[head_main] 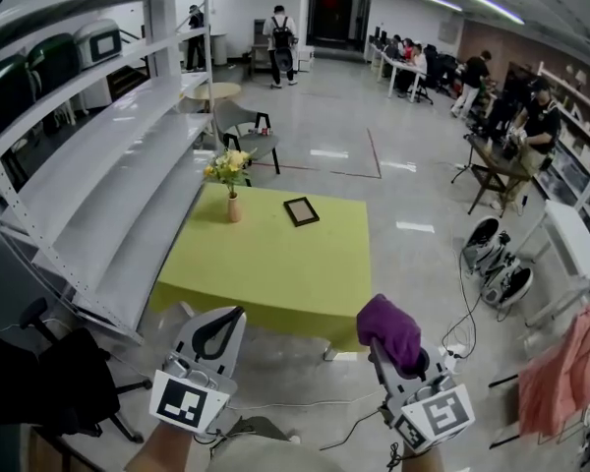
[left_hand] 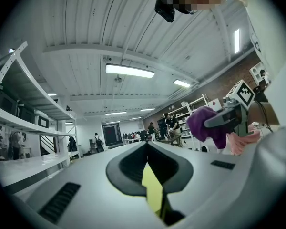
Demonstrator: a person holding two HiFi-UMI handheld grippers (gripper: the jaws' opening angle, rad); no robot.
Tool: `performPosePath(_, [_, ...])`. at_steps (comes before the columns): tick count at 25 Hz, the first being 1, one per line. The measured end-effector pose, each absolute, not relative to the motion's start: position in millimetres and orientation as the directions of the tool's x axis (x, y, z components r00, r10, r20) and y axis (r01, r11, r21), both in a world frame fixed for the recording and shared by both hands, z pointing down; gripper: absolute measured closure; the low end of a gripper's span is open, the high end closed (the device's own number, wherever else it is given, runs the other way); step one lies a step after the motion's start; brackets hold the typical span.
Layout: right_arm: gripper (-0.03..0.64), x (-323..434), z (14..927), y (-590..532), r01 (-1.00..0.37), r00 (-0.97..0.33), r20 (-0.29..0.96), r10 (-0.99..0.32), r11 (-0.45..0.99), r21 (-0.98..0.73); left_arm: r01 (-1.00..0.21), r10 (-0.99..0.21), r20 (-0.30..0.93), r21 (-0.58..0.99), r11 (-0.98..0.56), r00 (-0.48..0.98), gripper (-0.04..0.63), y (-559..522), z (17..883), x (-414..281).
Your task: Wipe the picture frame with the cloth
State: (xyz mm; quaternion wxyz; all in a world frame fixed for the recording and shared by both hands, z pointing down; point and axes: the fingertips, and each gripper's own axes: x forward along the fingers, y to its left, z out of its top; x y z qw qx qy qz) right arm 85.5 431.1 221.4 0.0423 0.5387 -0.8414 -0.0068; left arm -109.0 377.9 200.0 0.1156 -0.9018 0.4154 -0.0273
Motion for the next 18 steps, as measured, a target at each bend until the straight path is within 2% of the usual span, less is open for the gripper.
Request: performPosePath(18, [0.526, 117, 254, 336, -0.895, -0.435, 0.091, -0.896, 0.441, 0.062, -0.754, -0.766, -0.045, -0.223, -0.618, 0.641, 0.588, 292, 227, -79])
